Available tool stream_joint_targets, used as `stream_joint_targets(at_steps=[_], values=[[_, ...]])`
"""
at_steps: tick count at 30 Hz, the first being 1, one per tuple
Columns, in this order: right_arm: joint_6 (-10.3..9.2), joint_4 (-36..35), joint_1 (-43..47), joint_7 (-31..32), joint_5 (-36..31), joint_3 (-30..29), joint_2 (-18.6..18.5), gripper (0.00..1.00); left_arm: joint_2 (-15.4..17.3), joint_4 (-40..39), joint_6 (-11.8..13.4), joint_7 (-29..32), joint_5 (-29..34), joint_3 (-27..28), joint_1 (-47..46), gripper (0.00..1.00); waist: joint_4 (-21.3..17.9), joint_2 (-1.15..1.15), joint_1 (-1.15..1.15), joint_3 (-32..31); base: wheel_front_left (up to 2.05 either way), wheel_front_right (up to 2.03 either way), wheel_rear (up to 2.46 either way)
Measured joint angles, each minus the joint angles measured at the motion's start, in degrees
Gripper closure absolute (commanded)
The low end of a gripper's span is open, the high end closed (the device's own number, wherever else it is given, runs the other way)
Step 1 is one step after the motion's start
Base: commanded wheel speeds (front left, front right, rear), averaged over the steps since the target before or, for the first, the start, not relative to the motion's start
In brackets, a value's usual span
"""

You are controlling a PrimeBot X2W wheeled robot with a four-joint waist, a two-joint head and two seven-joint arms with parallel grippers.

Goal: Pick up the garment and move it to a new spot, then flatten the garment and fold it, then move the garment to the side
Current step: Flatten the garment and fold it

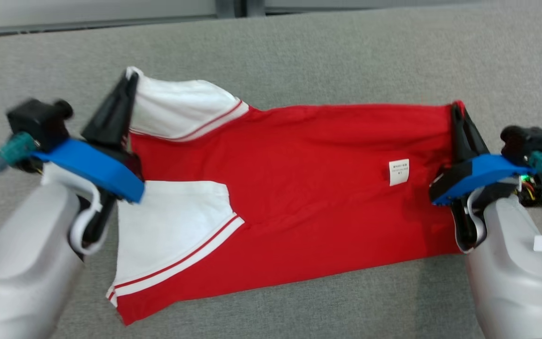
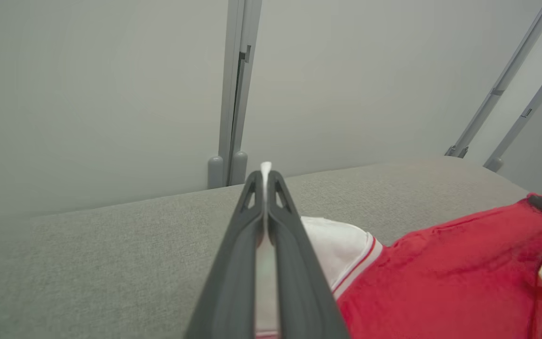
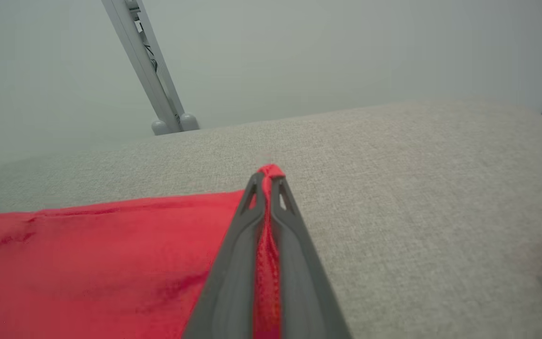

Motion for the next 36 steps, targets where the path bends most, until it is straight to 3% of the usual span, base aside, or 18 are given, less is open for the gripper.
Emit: stream_joint_targets(at_steps=[8, 20, 33, 34, 35, 36], values=[[0.0, 1.5, 5.2, 0.0, -0.5, -3.9, -0.1, 1.0, -5.2, -0.6, 0.0, 0.0, 4.5, 3.4, 10.7, 1.0, 2.1, 0.0, 0.0, -6.3, 0.0, 0.0, 0.0], [0.0, 4.4, 13.3, 0.0, 0.7, -4.4, 0.0, 1.0, -10.4, 2.2, 0.0, 0.0, 6.8, 4.9, 23.2, 1.0, 2.6, 0.0, 0.0, -12.4, 0.0, 0.0, 0.0], [0.0, 6.4, 17.2, 0.0, -0.5, -6.7, 0.0, 1.0, -12.6, 4.8, 0.0, 0.0, 7.7, 7.4, 30.3, 1.0, 4.3, 0.0, 0.01, -14.6, 0.0, 0.0, 0.0], [0.0, 6.7, 17.4, 0.0, -0.5, -7.1, 0.0, 1.0, -12.7, 4.9, 0.0, 0.0, 7.9, 8.0, 30.6, 0.74, 4.5, 0.0, 0.01, -14.7, 0.0, 0.0, 0.0], [0.0, 6.9, 17.6, 0.0, -0.9, -7.7, 0.0, 0.85, -12.8, 5.1, 0.0, 0.0, 7.9, 8.8, 31.0, 0.18, 4.7, 0.0, 0.01, -14.7, 0.0, 0.0, 0.0], [0.0, 6.9, 17.7, 0.0, -1.3, -8.1, 0.0, 0.26, -12.9, 5.2, 0.0, 0.0, 8.2, 9.4, 31.3, 0.0, 4.9, 0.0, 0.0, -14.7, 0.0, 0.0, 0.0]])
